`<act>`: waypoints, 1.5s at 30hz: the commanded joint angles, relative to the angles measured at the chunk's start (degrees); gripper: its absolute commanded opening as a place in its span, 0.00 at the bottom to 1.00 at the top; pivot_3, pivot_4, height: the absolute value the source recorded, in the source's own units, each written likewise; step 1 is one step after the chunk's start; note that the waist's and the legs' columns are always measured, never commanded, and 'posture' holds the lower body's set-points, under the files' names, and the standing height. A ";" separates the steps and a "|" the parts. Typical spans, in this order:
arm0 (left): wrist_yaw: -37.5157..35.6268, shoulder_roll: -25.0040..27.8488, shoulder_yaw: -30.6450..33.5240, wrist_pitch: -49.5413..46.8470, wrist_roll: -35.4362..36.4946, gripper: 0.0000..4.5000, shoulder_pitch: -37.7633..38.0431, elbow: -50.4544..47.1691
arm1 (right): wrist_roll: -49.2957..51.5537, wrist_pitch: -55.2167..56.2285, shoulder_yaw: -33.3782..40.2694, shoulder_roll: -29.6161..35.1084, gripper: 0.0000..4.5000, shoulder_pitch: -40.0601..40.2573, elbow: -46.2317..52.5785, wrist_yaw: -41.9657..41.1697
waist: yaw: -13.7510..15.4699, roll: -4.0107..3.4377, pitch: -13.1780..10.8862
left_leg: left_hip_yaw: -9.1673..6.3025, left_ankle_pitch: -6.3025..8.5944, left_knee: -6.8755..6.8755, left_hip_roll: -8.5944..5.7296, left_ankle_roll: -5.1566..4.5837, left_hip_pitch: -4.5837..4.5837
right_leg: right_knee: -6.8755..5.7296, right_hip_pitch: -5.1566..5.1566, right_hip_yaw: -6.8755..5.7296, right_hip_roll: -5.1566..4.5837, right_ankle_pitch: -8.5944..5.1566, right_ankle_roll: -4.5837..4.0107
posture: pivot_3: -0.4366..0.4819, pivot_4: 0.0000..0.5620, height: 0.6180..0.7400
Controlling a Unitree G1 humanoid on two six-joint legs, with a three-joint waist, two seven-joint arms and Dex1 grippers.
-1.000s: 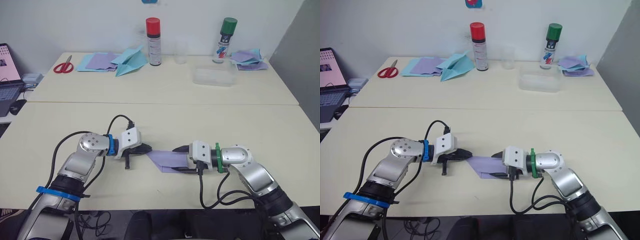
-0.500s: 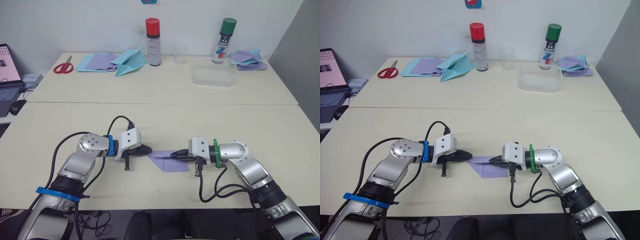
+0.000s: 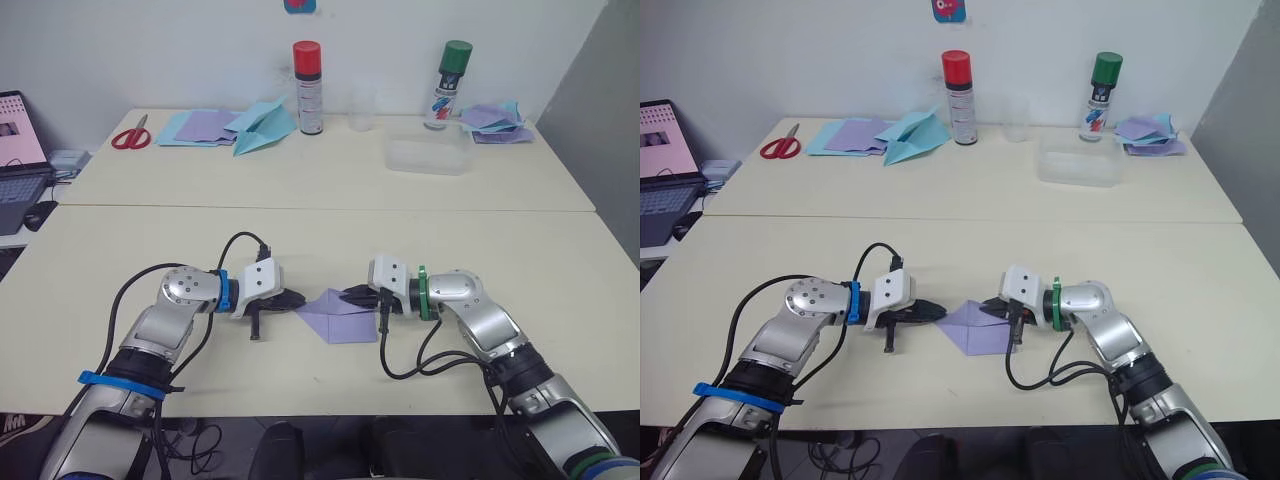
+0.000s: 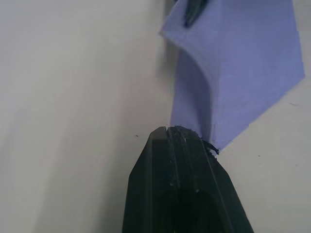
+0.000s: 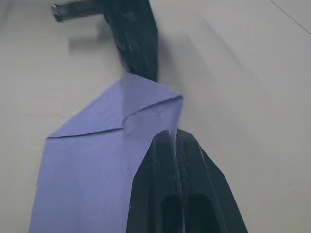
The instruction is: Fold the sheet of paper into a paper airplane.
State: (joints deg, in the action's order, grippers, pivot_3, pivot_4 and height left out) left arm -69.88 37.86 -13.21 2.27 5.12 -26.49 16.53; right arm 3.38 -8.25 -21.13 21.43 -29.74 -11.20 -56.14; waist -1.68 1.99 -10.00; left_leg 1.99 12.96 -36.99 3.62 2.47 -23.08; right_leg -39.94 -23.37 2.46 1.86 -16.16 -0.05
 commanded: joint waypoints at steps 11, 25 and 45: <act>-0.04 1.40 0.26 0.47 -1.25 0.00 1.32 0.62 | -4.39 1.52 -1.49 -0.20 0.01 -0.41 -3.21 1.19 | -0.06 0.00 0.02 | 0.02 0.00 0.00 0.02 0.00 0.12 | -0.02 0.09 0.05 0.01 0.00 0.00 | 0.48 0.27 1.00; 3.08 -0.41 6.46 -13.99 8.65 0.00 2.03 -15.67 | -5.36 1.23 -2.22 -0.57 0.01 0.89 -1.80 0.94 | -0.12 0.00 0.02 | -0.03 0.00 0.01 0.04 0.00 0.12 | -0.02 0.09 0.08 0.01 -0.01 0.01 | 0.48 0.27 1.00; 3.40 -1.63 -0.55 -6.44 0.88 0.00 8.87 -8.30 | -1.96 -2.73 0.56 -0.43 0.20 2.70 2.81 0.40 | -0.09 0.01 0.05 | -0.04 0.00 0.05 0.03 0.00 0.14 | 0.00 0.09 0.10 0.00 -0.03 -0.03 | 0.48 0.27 1.00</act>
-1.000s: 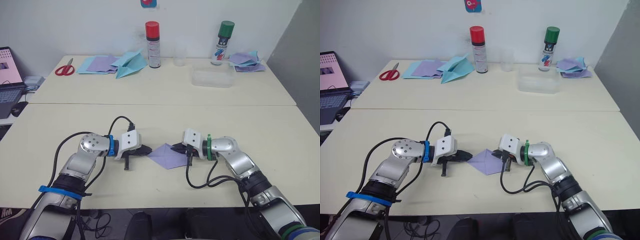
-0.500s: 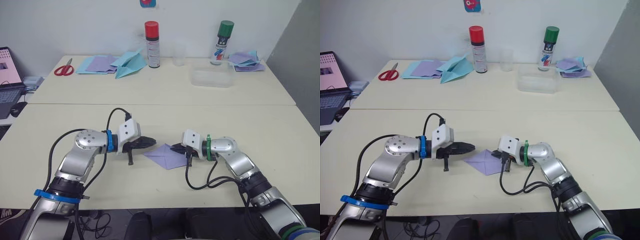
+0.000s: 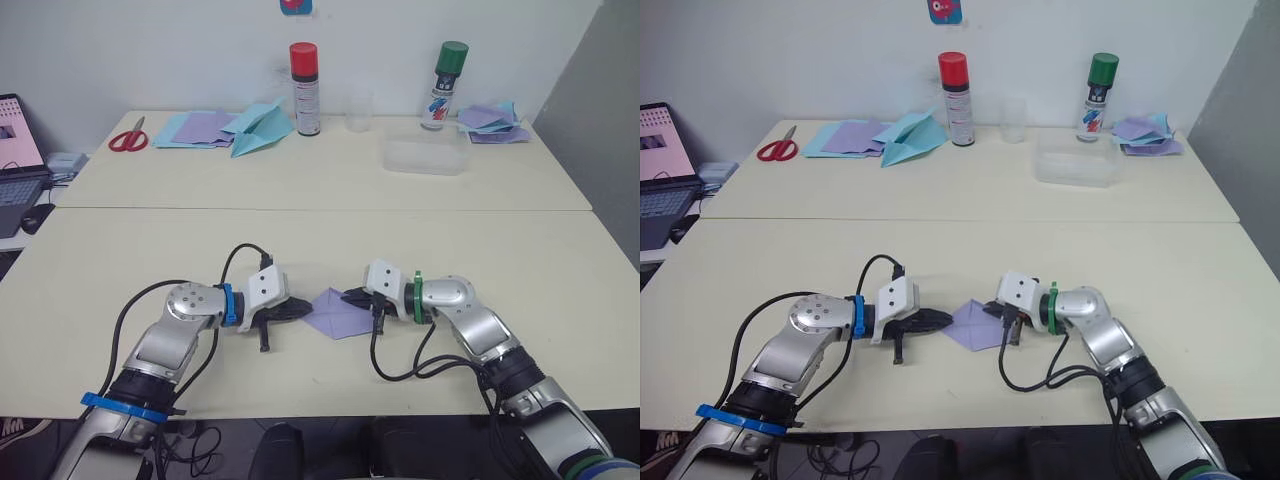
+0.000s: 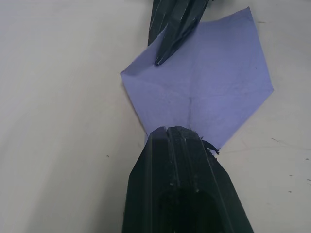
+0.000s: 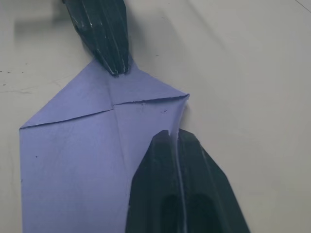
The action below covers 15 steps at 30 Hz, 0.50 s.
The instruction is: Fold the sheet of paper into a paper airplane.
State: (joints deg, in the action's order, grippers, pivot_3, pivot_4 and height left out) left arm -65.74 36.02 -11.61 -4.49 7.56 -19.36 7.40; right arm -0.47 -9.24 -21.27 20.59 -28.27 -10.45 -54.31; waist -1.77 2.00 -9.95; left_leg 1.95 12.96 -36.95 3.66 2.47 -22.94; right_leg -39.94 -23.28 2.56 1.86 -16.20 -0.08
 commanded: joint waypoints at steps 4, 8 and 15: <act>-0.28 0.21 -2.33 0.41 -1.87 0.00 2.34 1.71 | 6.68 -2.78 4.15 1.81 0.52 1.67 7.00 -3.63 | 0.01 0.01 0.01 | 0.00 0.00 0.00 -0.01 0.00 0.00 | 0.00 0.00 -0.01 0.00 0.00 -0.01 | 0.48 0.27 1.00; -0.21 0.35 -2.20 0.08 -1.71 0.00 2.50 1.73 | 12.85 -5.42 7.21 1.50 0.76 1.88 12.79 -4.84 | 0.01 0.01 0.01 | -0.02 0.00 0.00 0.00 0.00 0.02 | -0.01 0.01 -0.01 0.00 0.00 0.00 | 0.48 0.27 1.00; -0.54 0.52 -1.98 -0.12 -1.61 0.00 1.80 2.42 | 11.47 -5.39 3.36 -3.34 0.68 2.68 13.95 -1.34 | -0.01 0.00 0.01 | -0.02 0.00 0.00 0.02 0.00 0.03 | -0.01 0.04 -0.06 0.00 0.00 0.00 | 0.48 0.27 1.00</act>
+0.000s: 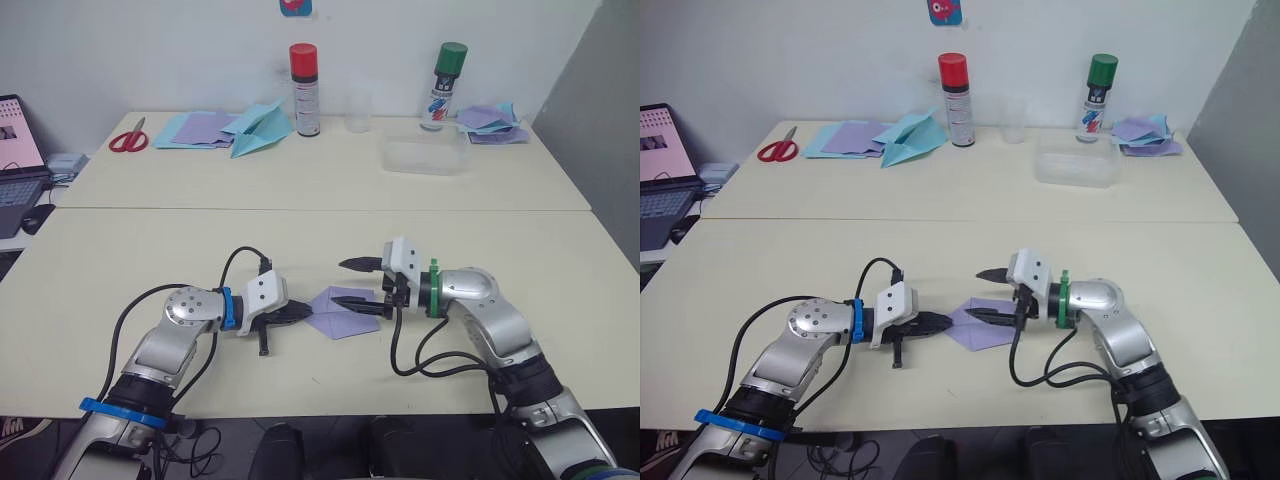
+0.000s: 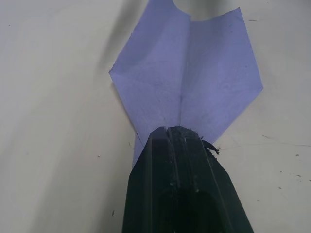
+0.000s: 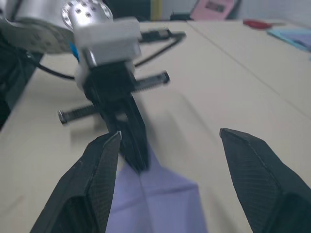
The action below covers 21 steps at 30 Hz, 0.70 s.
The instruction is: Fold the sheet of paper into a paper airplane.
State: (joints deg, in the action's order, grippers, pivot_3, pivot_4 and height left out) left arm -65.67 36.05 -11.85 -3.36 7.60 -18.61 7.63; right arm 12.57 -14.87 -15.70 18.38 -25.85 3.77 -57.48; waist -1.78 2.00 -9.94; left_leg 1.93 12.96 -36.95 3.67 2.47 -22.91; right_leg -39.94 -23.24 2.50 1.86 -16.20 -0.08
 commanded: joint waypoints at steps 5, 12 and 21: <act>0.02 0.40 -2.19 -0.60 -2.70 0.00 0.17 4.17 | -8.92 2.04 -6.52 -2.86 0.29 0.45 -9.36 7.42 | -0.01 0.01 0.01 | 0.03 0.00 -0.01 -0.03 0.00 0.01 | 0.00 0.00 0.03 -0.01 0.00 0.00 | 0.48 0.27 1.00; 0.20 0.73 -2.27 -0.38 -2.88 0.00 0.13 4.71 | -12.01 1.80 -9.16 0.65 0.01 3.04 -11.28 5.94 | 0.00 0.00 0.27 | 0.02 0.00 -0.01 -0.02 0.00 0.03 | 0.00 0.02 0.02 -0.01 0.00 -0.01 | 0.48 0.27 1.00; 0.17 0.44 -2.67 -0.97 -2.39 0.00 -0.88 5.96 | -10.00 -3.19 -2.16 8.99 0.01 8.19 -8.61 7.19 | 0.09 -0.11 1.19 | 0.04 0.00 0.00 -0.04 0.00 0.13 | 0.01 0.09 0.06 -0.02 -0.01 -0.02 | 0.48 0.27 1.00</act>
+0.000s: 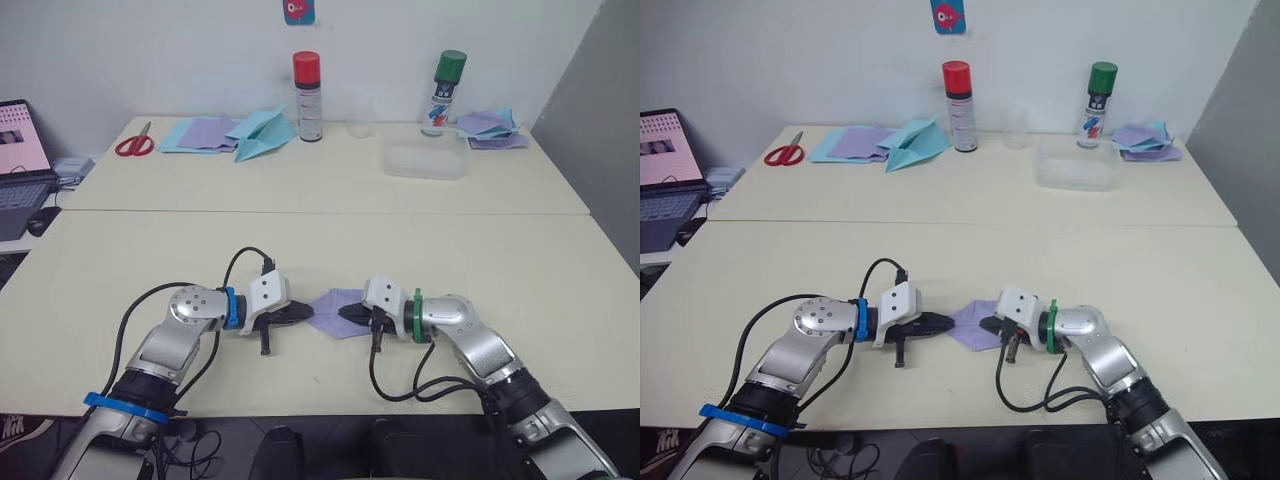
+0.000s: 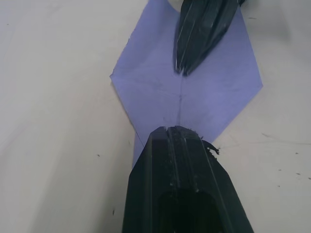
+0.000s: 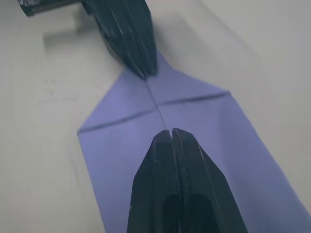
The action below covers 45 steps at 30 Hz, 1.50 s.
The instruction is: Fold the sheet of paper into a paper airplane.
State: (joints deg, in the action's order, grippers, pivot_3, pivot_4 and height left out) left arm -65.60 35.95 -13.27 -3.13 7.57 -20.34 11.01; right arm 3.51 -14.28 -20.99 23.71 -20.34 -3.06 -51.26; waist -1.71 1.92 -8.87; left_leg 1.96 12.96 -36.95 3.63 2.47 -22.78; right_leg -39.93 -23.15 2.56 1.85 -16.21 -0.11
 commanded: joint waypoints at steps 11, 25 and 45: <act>-0.34 0.66 -1.39 -0.82 -2.37 0.00 -0.05 3.76 | 7.62 -4.67 10.70 7.35 0.01 9.39 11.59 -0.45 | 0.11 -0.06 0.34 | -0.04 0.00 0.02 -0.02 0.00 0.18 | 0.08 0.29 0.08 -0.06 -0.11 -0.18 | 0.48 0.27 1.00; -0.53 0.60 -0.21 -1.67 -1.21 0.00 0.26 1.04 | -0.61 -2.71 -0.57 -3.86 0.01 -1.46 -1.82 4.35 | 0.03 -0.16 0.27 | -0.03 0.00 0.07 -0.03 0.00 -0.13 | 0.07 -0.05 0.07 0.00 -0.11 -0.19 | 0.48 0.27 1.00; 8.75 -5.18 -0.59 -8.08 -1.27 0.00 6.00 -3.86 | -1.55 -2.25 -1.76 -3.05 0.01 0.04 -2.83 3.13 | -0.09 -0.10 0.31 | -0.11 0.01 0.24 0.02 -0.01 -0.06 | 0.20 -0.01 0.05 0.00 -0.12 -0.20 | 0.48 0.27 1.00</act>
State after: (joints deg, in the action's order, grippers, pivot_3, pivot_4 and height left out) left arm -57.66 29.33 -13.56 -10.58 8.40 -16.26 4.65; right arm 3.38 -15.44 -21.61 19.83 -21.45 -4.23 -47.41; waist -1.80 1.82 -8.56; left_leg 1.85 12.97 -36.70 3.66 2.46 -22.82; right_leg -39.73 -23.16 2.63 1.85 -16.33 -0.30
